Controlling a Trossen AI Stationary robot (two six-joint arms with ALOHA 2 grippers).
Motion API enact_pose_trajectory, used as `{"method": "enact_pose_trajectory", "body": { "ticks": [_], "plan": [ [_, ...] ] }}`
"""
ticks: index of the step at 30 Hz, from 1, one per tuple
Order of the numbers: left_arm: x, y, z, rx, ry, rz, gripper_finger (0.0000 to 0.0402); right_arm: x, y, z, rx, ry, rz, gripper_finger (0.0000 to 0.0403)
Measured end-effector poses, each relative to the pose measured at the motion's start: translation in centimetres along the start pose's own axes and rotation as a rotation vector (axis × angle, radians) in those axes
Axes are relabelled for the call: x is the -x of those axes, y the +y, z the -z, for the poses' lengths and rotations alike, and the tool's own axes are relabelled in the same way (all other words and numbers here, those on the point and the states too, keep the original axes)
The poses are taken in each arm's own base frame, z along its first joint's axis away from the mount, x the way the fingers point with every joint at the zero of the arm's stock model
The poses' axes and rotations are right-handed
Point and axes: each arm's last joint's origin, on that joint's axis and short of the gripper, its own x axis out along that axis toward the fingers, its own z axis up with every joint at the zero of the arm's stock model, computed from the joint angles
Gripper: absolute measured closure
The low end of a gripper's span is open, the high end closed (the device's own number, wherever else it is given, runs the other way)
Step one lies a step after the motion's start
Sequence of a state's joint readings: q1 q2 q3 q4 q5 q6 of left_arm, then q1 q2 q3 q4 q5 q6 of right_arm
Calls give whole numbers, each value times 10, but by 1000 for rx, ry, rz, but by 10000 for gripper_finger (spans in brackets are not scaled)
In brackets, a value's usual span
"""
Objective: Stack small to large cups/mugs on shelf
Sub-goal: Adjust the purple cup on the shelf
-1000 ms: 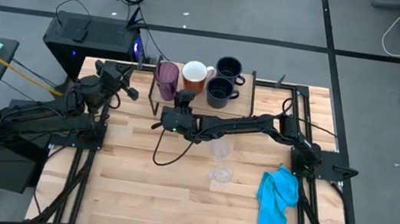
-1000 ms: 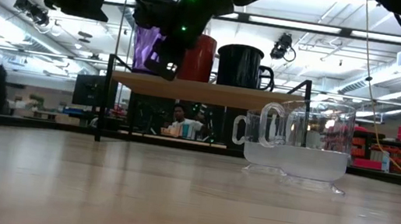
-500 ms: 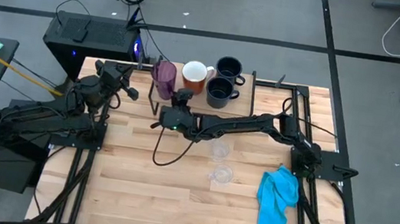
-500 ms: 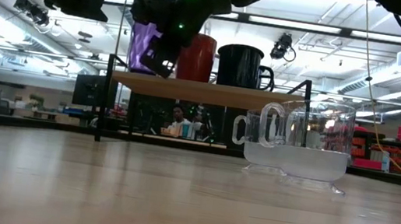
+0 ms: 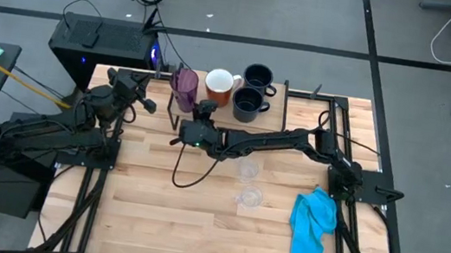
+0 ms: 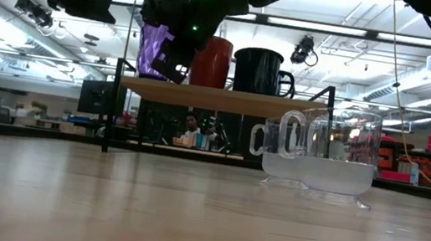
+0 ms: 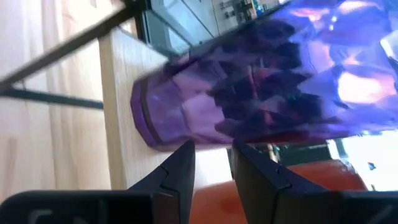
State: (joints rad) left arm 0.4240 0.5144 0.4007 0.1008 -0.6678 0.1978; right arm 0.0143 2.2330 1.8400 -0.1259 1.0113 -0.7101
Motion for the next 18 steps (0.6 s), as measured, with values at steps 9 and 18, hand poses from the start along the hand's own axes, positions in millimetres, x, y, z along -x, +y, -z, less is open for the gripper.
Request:
{"method": "enact_pose_trajectory", "body": {
  "ticks": [9, 18],
  "plan": [
    [0, 0, 0, -10, 2, 0, 373, -5, -2, 6, 34, 61, 28, 290],
    [0, 0, 0, -9, 2, 1, 382, -17, -6, 10, 16, 36, -16, 290]
  ]
}}
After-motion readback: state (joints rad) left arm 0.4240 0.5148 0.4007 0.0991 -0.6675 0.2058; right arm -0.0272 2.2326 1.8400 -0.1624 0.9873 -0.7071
